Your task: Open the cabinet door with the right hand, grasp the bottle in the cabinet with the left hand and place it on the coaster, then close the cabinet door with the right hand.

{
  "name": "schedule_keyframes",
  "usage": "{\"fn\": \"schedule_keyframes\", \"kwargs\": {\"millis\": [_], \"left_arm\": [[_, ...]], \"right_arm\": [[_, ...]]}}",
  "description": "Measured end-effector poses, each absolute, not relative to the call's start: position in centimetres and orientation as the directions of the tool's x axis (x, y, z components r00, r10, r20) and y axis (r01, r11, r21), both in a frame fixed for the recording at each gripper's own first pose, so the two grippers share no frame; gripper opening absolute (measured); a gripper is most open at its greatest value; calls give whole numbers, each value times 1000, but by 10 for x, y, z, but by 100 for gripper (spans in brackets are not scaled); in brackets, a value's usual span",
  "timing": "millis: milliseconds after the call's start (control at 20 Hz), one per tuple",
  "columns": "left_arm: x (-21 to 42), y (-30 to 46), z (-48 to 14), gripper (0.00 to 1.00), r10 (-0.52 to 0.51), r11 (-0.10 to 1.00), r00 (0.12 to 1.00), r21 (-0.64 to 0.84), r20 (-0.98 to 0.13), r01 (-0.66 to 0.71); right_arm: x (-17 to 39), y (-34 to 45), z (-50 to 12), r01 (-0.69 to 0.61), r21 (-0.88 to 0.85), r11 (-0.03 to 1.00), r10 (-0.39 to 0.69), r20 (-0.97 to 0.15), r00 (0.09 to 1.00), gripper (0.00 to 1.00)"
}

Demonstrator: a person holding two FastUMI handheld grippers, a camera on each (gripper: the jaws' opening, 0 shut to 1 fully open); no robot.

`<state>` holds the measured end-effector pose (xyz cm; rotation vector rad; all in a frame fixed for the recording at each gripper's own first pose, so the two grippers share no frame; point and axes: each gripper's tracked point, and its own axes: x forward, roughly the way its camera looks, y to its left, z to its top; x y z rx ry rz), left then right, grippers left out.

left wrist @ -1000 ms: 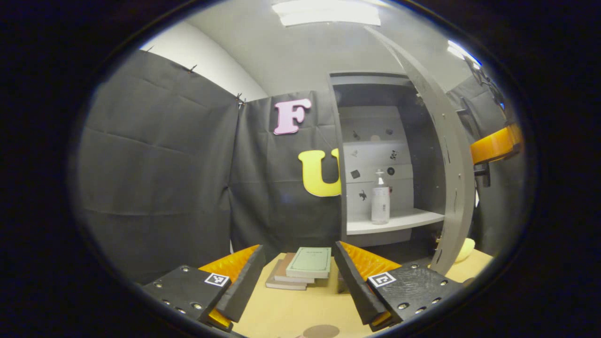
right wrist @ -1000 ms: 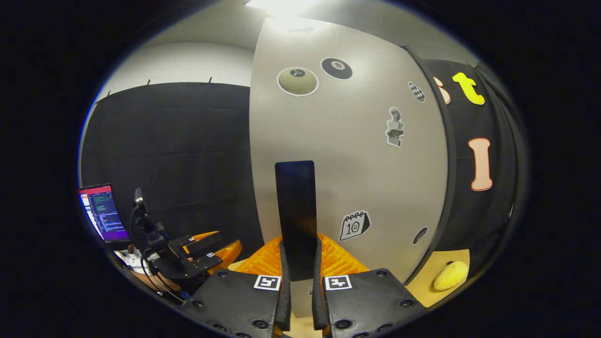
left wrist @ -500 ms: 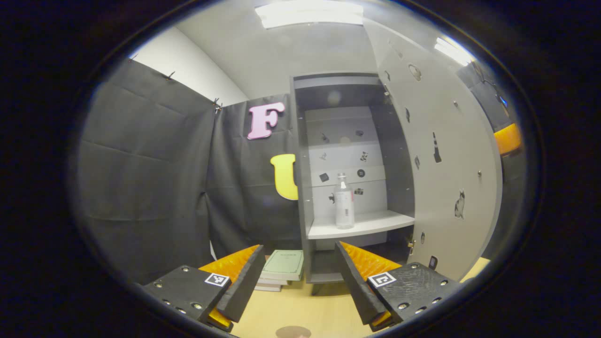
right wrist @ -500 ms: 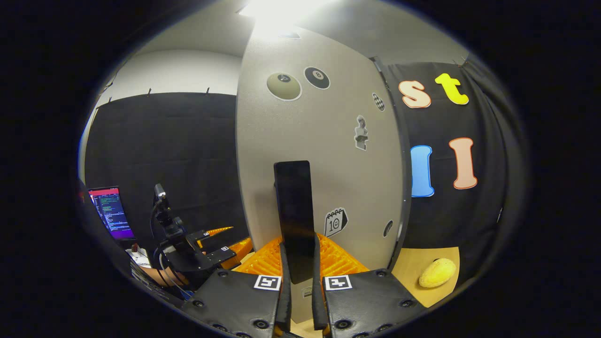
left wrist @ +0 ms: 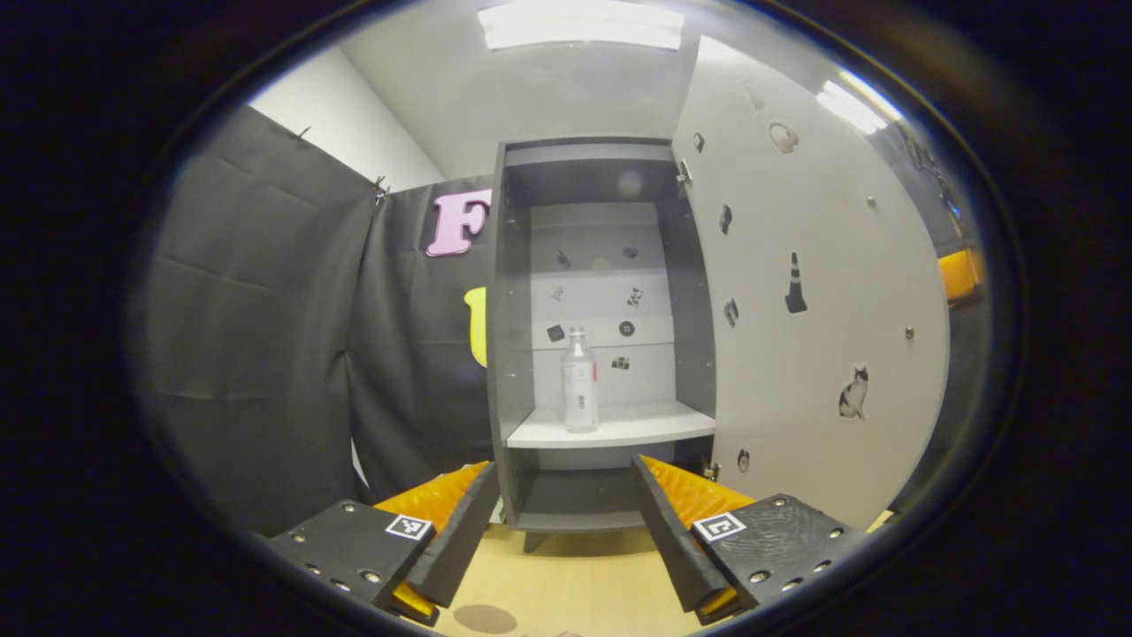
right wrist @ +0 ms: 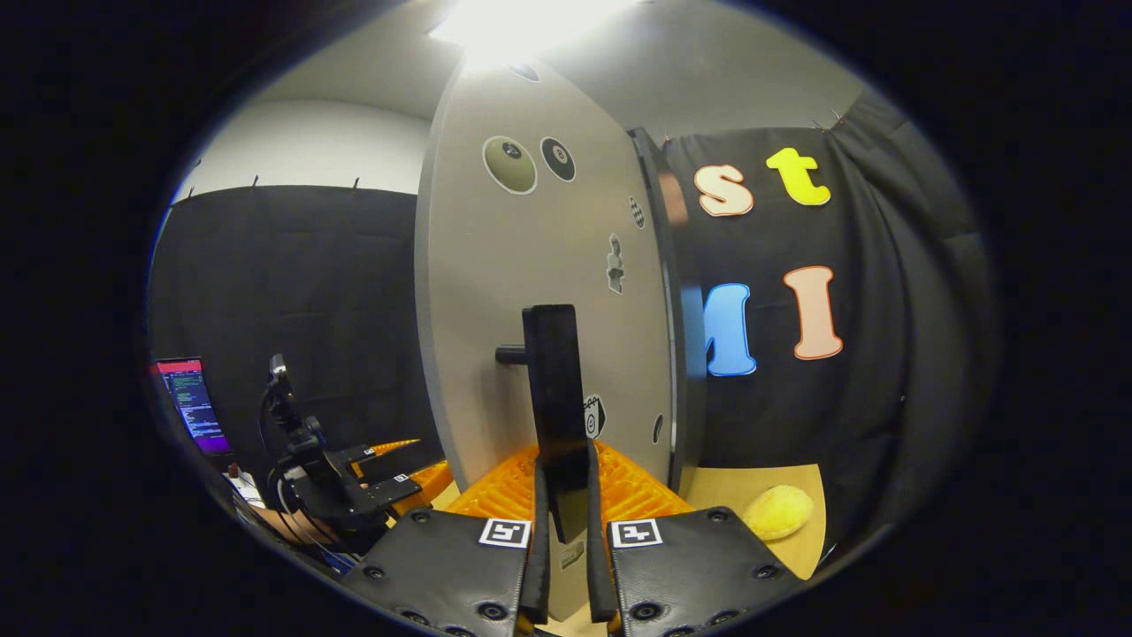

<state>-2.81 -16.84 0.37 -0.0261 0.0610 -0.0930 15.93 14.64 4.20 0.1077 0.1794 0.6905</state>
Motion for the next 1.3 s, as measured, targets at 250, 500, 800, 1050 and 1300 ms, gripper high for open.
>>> {"fn": "schedule_keyframes", "kwargs": {"millis": [250, 500, 800, 1050, 1300], "left_arm": [[-32, -193, -8, 89, -96, 994, 992, -54, -80, 92], [-40, -198, -4, 94, -68, 996, 995, -60, -77, 64], [-29, -194, 4, 89, -19, 999, 998, -31, -67, 17], [-14, -195, 22, 91, -9, 1000, 999, -10, -47, 9], [18, -193, 41, 89, -52, 999, 998, 14, -24, 53]], "right_arm": [[165, 147, 46, -624, 209, 753, 652, -100, 752, 19], [158, 135, 43, -630, 193, 752, 656, -127, 744, 23], [137, 106, 43, -641, 191, 743, 667, -127, 734, 29], [151, 55, 29, -514, 155, 844, 534, -145, 833, 27], [184, 21, 20, -347, 145, 927, 365, -130, 922, 94]]}}
